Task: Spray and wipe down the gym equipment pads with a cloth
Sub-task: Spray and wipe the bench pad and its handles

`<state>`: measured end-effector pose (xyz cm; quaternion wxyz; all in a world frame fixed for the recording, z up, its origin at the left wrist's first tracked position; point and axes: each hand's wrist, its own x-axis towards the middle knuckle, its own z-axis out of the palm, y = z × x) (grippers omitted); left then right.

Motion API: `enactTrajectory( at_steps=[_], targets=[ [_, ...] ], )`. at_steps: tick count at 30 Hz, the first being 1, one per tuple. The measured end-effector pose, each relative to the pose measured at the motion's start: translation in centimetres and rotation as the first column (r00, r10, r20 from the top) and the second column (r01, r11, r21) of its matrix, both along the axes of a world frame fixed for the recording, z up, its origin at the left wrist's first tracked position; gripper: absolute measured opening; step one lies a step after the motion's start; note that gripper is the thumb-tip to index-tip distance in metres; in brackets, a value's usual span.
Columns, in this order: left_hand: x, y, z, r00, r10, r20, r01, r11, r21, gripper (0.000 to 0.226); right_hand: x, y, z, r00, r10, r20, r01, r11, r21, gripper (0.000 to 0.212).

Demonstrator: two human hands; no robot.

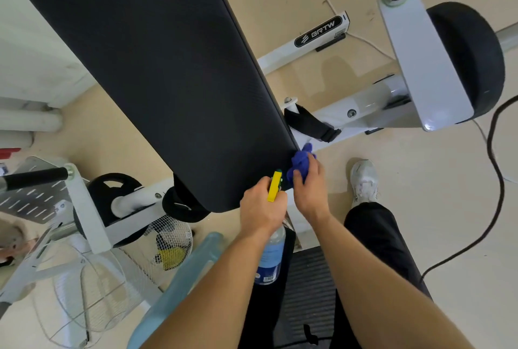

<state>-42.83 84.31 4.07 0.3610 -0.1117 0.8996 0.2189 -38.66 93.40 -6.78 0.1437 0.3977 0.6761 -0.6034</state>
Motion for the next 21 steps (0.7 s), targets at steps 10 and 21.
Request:
enactTrajectory(
  at_steps=[10,21],
  targets=[
    [-4.6,-1.8,0.8,0.987,0.004,-0.16,0.01,0.996,0.088,0.024,-3.3,-0.5,1.8,0.621,-0.653,0.434,0.765,0.625,-0.155,0.026],
    [-10.3,4.3,4.2,0.96,0.012,-0.279,0.115,0.894,0.433,0.016,-11.1,8.8,14.7,0.65,-0.719,-0.248,0.702,0.692,-0.169,0.024]
  ],
)
